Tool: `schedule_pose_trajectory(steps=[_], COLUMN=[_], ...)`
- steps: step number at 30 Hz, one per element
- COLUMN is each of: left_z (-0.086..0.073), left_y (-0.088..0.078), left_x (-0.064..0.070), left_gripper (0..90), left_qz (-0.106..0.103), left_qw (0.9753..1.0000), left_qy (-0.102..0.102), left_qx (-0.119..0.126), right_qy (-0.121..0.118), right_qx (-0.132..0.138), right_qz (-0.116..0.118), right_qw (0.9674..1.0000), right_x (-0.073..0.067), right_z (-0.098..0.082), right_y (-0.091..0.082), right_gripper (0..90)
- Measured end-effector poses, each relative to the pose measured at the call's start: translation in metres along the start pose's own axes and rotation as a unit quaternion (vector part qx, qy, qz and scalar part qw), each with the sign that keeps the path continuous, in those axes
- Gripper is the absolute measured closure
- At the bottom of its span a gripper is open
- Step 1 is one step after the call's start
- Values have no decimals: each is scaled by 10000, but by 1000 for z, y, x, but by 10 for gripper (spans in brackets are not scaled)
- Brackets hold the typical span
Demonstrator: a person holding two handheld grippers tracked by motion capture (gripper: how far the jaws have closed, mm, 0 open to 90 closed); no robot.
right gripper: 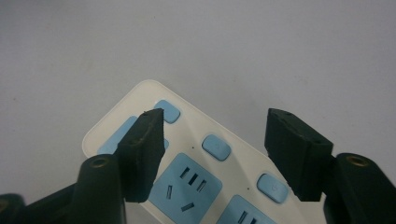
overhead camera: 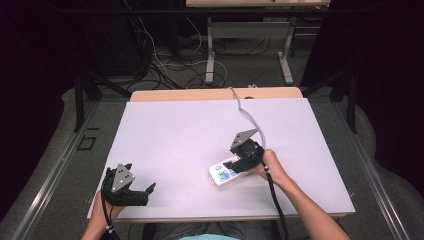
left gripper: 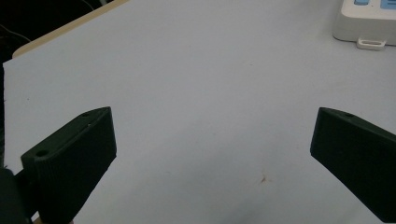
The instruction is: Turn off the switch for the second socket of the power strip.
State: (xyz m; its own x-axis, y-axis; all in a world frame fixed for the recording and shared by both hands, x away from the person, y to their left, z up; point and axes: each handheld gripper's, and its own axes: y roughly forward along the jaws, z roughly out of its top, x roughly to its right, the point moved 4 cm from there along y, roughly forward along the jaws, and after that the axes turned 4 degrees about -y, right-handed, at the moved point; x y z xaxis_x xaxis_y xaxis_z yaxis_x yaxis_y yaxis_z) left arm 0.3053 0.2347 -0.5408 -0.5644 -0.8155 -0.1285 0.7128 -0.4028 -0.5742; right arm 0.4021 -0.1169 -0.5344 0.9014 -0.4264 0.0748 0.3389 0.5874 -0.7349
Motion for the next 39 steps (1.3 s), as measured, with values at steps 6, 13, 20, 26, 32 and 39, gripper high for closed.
schedule_pose_trajectory(steps=[6, 13, 20, 26, 32, 39], left_z=[0, -1, -1, -1, -1, -1], left_y=[0, -1, -1, -2, -3, -3], left_x=[0, -1, -1, -2, -2, -2], left_gripper=[2, 2, 2, 1, 2, 1], left_qz=[23, 24, 37, 79, 80, 82], left_qw=[10000, 10000, 10000, 10000, 10000, 10000], left_qy=[7, -5, 1, 28, 33, 22], left_qx=[12, -9, -7, 9, 1, -13], right_qy=[55, 185, 292, 319, 365, 461], right_qx=[115, 266, 358, 347, 365, 406], right_qz=[-49, -106, -239, -247, -363, -526], right_qw=[9999, 9994, 9986, 9986, 9980, 9967], right_x=[2, 5, 7, 7, 6, 7], right_z=[-1, -5, -11, -17, -21, -30], right_y=[-6, -18, -28, -39, -44, -54], right_gripper=[211, 124, 81, 71, 47, 22])
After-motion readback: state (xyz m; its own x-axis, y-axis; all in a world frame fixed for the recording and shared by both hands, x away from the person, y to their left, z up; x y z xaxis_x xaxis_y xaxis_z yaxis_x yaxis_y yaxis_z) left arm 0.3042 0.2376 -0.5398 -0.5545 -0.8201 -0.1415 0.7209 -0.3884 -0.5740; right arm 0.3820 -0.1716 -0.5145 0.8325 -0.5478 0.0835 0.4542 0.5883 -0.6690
